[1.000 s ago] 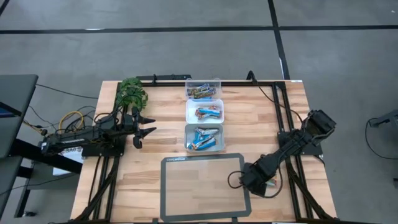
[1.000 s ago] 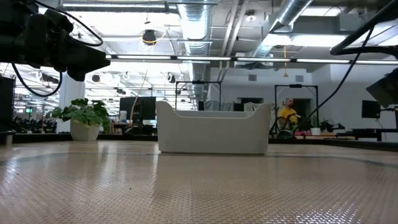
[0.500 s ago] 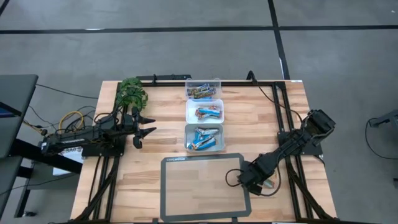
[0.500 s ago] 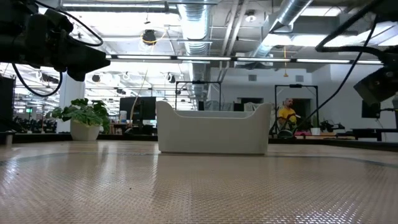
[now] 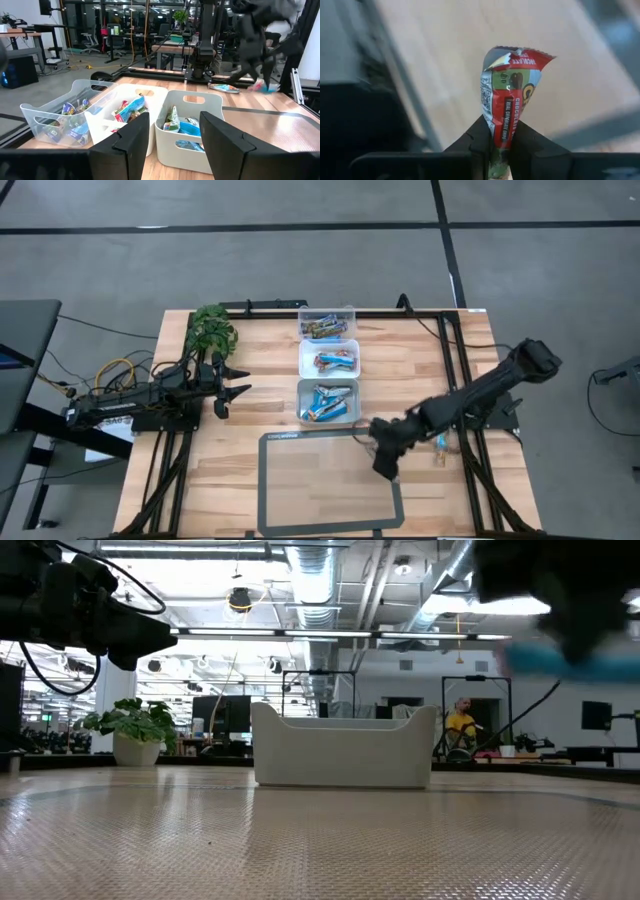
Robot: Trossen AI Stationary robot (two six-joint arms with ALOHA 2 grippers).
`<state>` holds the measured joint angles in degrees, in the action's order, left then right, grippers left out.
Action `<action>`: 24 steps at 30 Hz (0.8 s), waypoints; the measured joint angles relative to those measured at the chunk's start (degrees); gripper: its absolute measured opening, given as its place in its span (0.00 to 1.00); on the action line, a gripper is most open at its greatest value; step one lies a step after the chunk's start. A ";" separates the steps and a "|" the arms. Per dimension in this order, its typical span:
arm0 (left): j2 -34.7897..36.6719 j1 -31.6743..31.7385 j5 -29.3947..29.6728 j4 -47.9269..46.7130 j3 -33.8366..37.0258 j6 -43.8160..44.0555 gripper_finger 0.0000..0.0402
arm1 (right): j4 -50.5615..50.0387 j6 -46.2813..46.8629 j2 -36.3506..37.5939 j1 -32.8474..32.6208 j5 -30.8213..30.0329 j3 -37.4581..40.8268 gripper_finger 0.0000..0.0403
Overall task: Pick and place Granola Bars by type
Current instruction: Put the red granola bar into the white bin
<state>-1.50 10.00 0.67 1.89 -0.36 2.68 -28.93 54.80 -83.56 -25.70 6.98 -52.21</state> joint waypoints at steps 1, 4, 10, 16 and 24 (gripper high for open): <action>0.00 -0.02 0.00 0.00 -0.02 -0.02 0.42 | 1.73 -0.83 1.28 1.20 -0.04 0.00 0.09; 0.02 0.00 0.00 0.00 -0.02 0.00 0.42 | 7.72 -2.61 4.38 5.13 -0.05 0.00 0.09; 0.02 -0.02 0.00 0.00 0.00 -0.02 0.42 | 19.79 -4.33 7.54 14.42 -0.04 -0.02 0.09; 0.01 -0.02 -0.01 0.00 0.00 -0.02 0.42 | 32.00 -9.87 7.40 23.97 0.08 -0.04 0.09; 0.00 0.00 0.00 0.00 0.00 -0.02 0.42 | 32.26 -30.87 7.37 34.66 -9.89 -0.04 0.09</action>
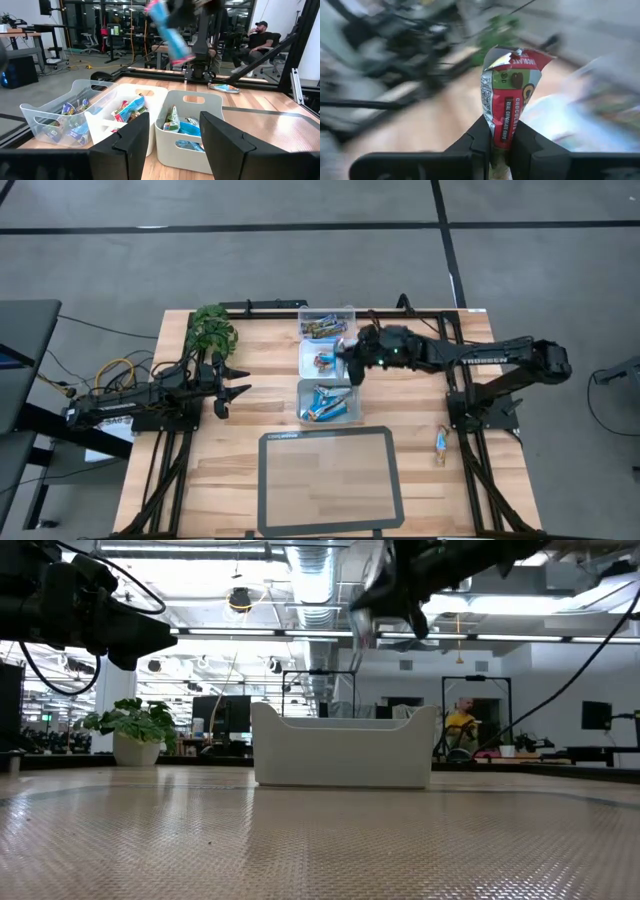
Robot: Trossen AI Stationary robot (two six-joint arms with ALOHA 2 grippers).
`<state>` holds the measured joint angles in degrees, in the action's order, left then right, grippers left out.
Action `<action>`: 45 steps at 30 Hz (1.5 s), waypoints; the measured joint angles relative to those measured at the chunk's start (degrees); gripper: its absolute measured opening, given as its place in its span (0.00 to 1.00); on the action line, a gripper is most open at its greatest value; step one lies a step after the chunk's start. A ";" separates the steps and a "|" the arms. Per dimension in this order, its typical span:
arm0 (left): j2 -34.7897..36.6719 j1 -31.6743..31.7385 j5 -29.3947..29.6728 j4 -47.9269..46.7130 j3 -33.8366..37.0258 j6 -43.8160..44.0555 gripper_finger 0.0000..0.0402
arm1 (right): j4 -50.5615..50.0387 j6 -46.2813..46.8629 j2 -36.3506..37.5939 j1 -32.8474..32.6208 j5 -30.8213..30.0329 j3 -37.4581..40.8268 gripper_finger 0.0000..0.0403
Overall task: Pick and place Granola Bars by type
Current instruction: Put the red granola bar into the white bin, then put the orange granola bar into the gray bin
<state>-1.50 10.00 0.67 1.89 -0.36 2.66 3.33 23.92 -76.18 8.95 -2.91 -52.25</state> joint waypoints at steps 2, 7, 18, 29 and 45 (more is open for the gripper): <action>0.00 0.00 0.00 0.00 -0.01 0.02 0.42 | -0.85 -7.57 -0.04 1.88 -3.01 0.02 0.09; 0.00 0.00 0.00 0.00 -0.01 0.02 0.42 | -5.33 -26.53 -3.77 5.21 -4.04 -2.08 0.10; 0.00 0.00 0.02 0.00 -0.01 0.01 0.42 | -19.21 -48.72 -15.79 7.29 -1.51 -13.89 0.16; 0.00 -0.01 0.04 0.00 -0.02 0.00 0.42 | -24.57 -45.72 -20.55 6.79 -1.36 -17.53 0.39; 0.00 -0.02 0.04 0.00 -0.02 0.02 0.42 | -30.55 3.91 -4.39 4.77 18.71 -17.44 0.54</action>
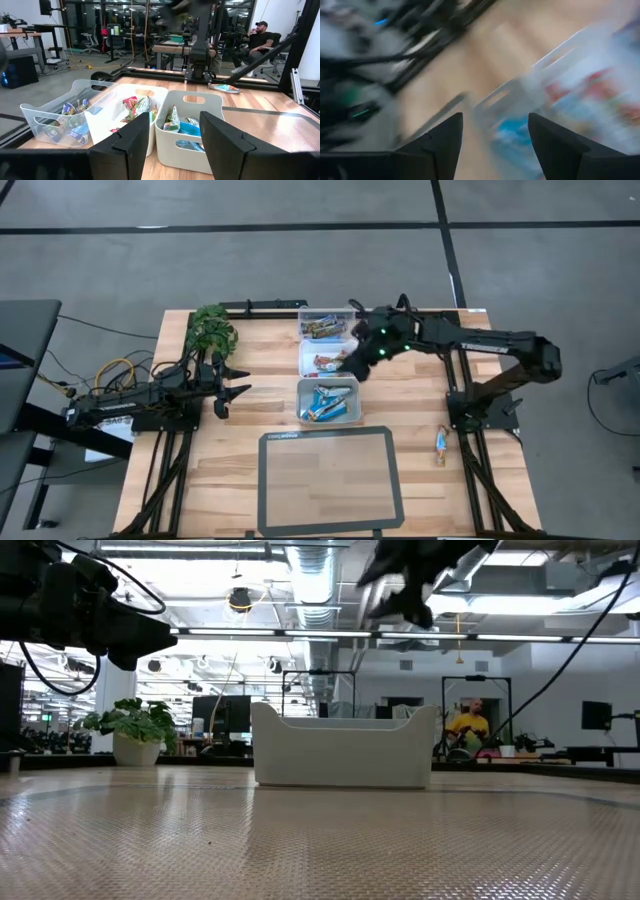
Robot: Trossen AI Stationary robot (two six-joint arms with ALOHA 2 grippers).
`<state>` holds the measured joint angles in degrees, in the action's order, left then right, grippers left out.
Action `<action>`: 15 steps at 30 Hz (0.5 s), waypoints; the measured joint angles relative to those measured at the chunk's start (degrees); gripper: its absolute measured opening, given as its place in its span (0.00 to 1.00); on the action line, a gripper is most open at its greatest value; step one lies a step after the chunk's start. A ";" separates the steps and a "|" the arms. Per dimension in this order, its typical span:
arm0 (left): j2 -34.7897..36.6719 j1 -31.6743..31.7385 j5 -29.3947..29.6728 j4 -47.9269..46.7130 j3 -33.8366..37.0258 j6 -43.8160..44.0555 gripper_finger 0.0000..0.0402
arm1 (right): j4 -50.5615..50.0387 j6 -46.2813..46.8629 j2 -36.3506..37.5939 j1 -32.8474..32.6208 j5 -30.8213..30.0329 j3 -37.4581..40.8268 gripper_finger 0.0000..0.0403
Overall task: Pick and place Granola Bars by type
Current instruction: Put the orange granola bar into the gray bin
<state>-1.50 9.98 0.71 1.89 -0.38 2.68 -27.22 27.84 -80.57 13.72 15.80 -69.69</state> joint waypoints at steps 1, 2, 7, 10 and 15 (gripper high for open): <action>0.00 0.02 -0.02 0.00 0.01 0.00 0.42 | -0.74 1.93 0.61 -0.87 2.97 0.00 0.54; 0.00 0.01 -0.02 0.00 0.02 -0.02 0.42 | -1.65 3.35 1.14 -1.78 6.25 0.00 0.54; 0.00 0.02 -0.02 0.00 0.00 -0.02 0.42 | -9.00 7.87 2.35 -7.76 19.33 0.26 0.53; 0.00 0.00 -0.02 0.00 0.02 0.00 0.42 | -18.20 10.15 2.29 -12.09 20.11 0.58 0.53; 0.00 0.00 -0.02 0.00 0.02 0.00 0.42 | -34.29 15.15 -0.66 -20.50 17.10 0.66 0.53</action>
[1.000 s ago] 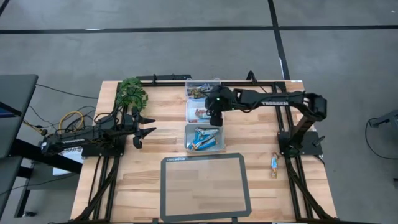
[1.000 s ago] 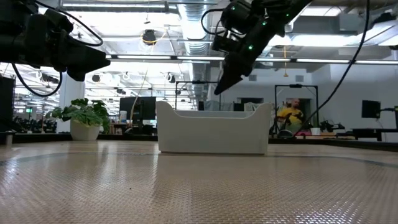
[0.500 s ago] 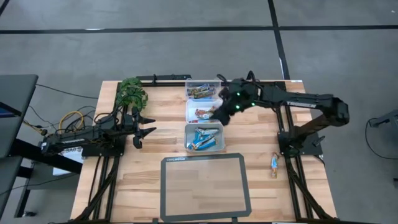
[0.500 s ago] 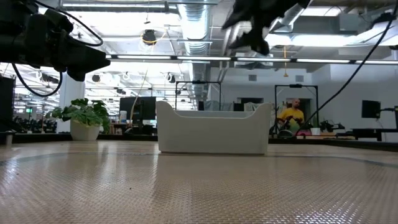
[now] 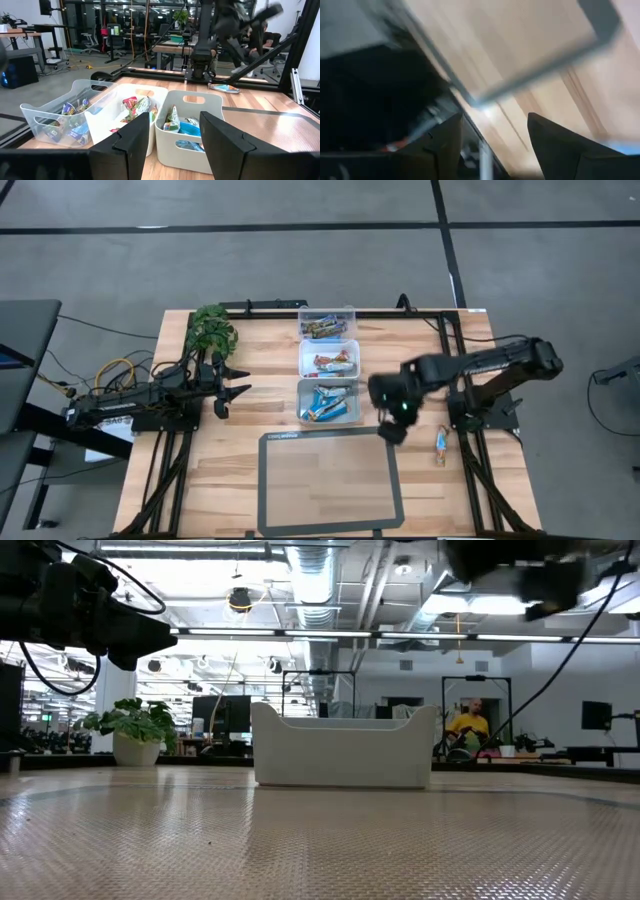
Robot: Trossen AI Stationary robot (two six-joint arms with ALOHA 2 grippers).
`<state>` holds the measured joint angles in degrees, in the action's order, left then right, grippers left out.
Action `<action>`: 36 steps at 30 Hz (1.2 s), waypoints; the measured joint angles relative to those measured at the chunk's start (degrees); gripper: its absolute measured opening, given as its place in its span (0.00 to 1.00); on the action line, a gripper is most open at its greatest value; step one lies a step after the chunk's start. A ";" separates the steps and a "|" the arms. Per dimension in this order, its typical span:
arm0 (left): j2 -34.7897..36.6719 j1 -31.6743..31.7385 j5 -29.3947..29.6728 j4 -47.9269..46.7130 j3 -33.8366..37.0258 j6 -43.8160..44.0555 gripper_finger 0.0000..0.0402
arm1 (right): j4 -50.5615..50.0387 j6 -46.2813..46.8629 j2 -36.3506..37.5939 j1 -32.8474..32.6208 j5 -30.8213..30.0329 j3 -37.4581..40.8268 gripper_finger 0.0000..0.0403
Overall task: Pick and place Granola Bars by type
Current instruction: Put the orange granola bar into the gray bin
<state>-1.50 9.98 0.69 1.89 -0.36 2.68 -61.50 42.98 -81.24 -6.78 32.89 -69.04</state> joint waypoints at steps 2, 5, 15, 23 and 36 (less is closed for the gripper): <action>0.00 0.00 0.00 0.00 -0.01 -0.02 0.42 | -5.02 2.91 -1.34 -3.33 -2.35 -0.02 0.53; 0.00 0.01 -0.01 0.00 0.00 -0.01 0.42 | -12.09 8.49 -3.95 -7.76 -7.16 -0.02 0.52; 0.00 0.02 -0.02 0.02 -0.02 -0.02 0.42 | -24.34 38.71 -5.55 -18.87 -20.71 1.80 0.54; 0.00 0.01 -0.03 0.02 -0.01 0.00 0.42 | -18.06 55.09 -1.12 -23.15 -18.14 12.83 0.54; 0.00 0.01 -0.04 0.00 -0.02 0.00 0.42 | 2.63 65.61 2.30 -26.41 -14.35 30.19 0.53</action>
<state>-1.50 9.99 0.64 1.89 -0.38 2.68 -58.88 108.60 -78.94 -33.19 18.55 -38.84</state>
